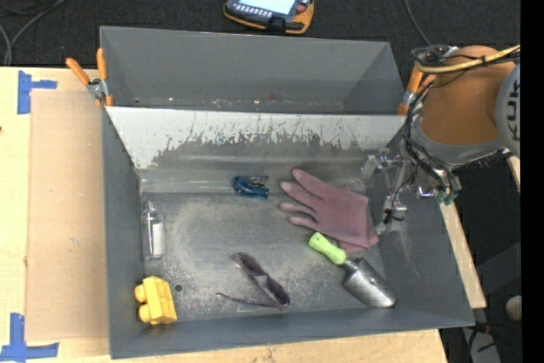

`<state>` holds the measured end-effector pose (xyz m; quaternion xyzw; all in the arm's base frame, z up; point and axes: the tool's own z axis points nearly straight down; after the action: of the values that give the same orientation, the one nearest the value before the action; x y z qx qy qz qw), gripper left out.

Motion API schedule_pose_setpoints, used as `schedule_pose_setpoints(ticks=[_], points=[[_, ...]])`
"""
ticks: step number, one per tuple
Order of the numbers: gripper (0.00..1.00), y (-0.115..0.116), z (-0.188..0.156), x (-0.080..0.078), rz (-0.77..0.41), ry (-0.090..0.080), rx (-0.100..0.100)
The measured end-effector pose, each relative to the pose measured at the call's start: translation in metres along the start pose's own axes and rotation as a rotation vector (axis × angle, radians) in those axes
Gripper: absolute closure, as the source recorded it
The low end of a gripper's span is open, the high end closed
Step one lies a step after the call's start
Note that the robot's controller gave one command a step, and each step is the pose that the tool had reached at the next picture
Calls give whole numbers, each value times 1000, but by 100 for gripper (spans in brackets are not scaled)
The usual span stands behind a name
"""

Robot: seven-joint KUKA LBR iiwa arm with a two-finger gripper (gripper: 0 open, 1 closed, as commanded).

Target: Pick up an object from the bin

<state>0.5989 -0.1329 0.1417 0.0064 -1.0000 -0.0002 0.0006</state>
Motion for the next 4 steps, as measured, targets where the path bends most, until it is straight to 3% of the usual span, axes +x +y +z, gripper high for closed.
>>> schedule_pose_setpoints(ticks=[1, 2, 3, 4], points=[[0, 0, 0, 0, 0, 0, 0], [0, -8, 57, 53, 84, 8, -2], [0, -5, 38, 50, 63, -11, 0], [0, 1, 69, 97, 162, -1, -1]])
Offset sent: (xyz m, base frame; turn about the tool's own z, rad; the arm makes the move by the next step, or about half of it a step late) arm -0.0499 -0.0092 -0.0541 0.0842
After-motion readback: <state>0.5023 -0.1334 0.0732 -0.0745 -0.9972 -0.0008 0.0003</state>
